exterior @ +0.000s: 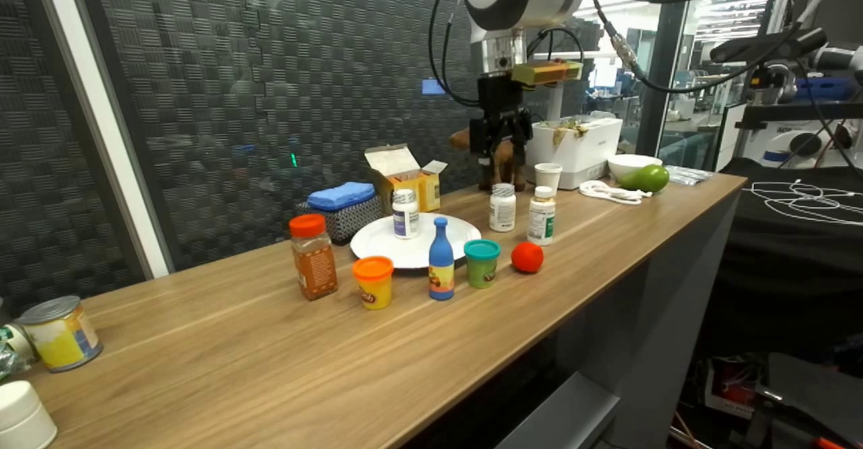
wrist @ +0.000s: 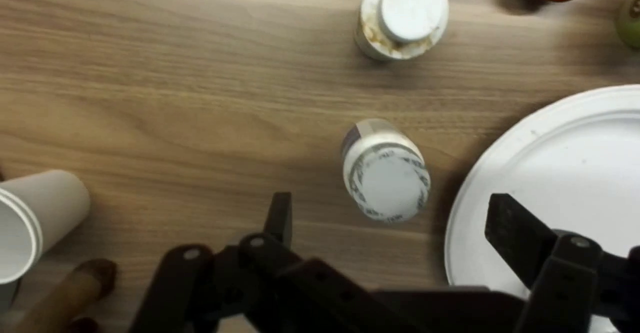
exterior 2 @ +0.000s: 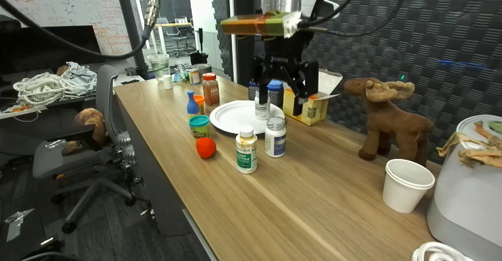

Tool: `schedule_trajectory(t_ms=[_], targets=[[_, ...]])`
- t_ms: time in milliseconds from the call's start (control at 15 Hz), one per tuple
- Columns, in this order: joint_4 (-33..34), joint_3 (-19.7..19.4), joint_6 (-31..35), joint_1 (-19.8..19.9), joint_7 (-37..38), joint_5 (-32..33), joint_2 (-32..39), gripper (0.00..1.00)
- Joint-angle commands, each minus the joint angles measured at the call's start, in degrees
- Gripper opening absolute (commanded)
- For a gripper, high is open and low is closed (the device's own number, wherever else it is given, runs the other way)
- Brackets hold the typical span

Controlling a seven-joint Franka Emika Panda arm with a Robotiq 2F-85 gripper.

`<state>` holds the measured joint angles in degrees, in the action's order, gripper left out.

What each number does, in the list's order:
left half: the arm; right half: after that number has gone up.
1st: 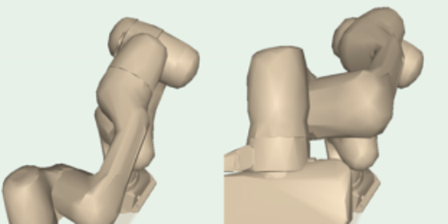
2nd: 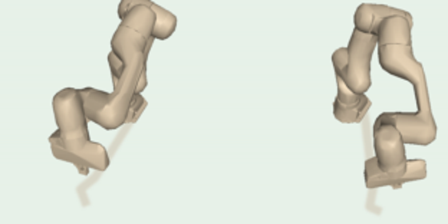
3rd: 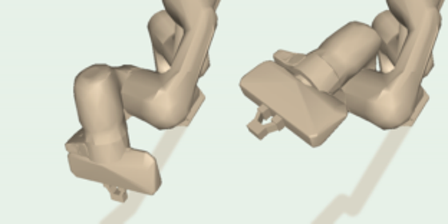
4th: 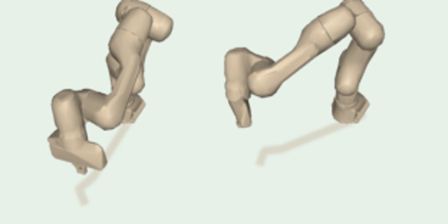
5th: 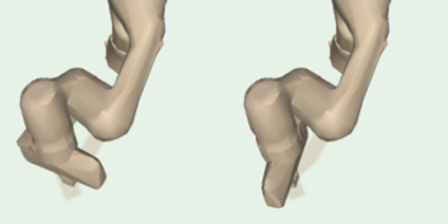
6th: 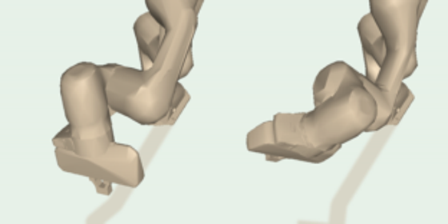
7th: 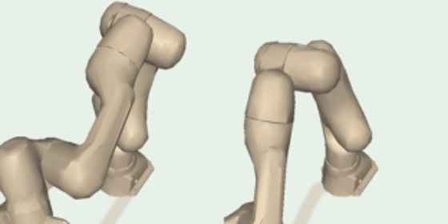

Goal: Put the bottles and the orange object on the plate

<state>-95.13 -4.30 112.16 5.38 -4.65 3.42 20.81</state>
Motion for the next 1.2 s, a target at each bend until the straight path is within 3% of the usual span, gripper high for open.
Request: schedule_trajectory(t_ms=[0,400,533,800,1000,1133], targets=[[-4.6,-0.3,3.3,0.7,-0.2,-0.1,-1.0,1.0],[-5.3,0.2,4.9,0.7,-0.5,-0.3,-0.2,1.0],[-5.7,0.2,6.2,0.4,-0.1,0.1,-0.5,0.75],[-5.8,0.0,6.9,0.1,0.1,1.0,-0.8,0.42],[-5.8,0.0,6.8,-0.5,0.4,2.2,-1.4,0.24],[-4.6,0.1,6.1,-1.1,1.0,2.9,-1.8,0.24]])
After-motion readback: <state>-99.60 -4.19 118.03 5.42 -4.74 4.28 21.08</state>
